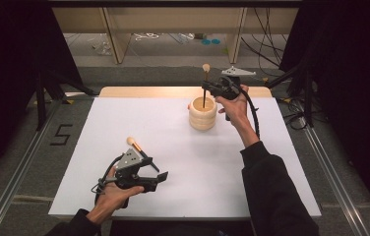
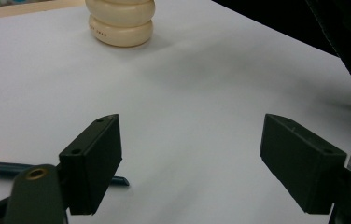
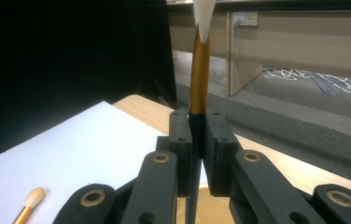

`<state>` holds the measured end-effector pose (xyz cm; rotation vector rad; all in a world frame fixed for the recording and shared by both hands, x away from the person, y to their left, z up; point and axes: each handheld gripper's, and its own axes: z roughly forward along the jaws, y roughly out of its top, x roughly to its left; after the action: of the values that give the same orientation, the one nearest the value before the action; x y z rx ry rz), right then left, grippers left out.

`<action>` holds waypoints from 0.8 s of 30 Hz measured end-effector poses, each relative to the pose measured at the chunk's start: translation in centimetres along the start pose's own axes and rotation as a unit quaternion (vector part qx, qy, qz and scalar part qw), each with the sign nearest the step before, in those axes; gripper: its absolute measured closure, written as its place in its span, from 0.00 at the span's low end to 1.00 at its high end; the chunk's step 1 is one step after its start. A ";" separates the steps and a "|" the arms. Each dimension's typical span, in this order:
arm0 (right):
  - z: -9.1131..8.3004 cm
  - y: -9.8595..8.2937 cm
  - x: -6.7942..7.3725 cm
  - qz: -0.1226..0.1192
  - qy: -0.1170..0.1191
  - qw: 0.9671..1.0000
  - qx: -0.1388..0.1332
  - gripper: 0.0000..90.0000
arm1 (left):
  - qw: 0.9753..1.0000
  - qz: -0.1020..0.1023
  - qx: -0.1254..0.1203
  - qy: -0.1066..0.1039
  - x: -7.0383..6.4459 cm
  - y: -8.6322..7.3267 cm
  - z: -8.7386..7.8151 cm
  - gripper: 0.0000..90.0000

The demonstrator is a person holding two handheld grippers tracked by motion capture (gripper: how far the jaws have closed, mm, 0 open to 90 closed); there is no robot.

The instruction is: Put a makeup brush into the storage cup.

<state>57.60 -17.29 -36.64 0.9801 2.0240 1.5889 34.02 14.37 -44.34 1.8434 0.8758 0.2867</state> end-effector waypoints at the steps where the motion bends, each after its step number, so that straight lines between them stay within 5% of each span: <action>1: 0.0 0.0 -0.1 -0.002 -0.005 1.000 0.000 0.92 | 1.000 0.000 0.000 0.000 0.0 0.0 0.0 0.23; 24: 0.8 -1.6 -1.1 0.011 -0.014 1.000 0.013 0.92 | 1.000 0.000 0.001 0.001 0.1 0.0 0.0 0.23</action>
<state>58.45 -17.69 -38.56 1.0318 2.0274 1.5540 34.10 14.41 -44.37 1.8451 0.8775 0.2867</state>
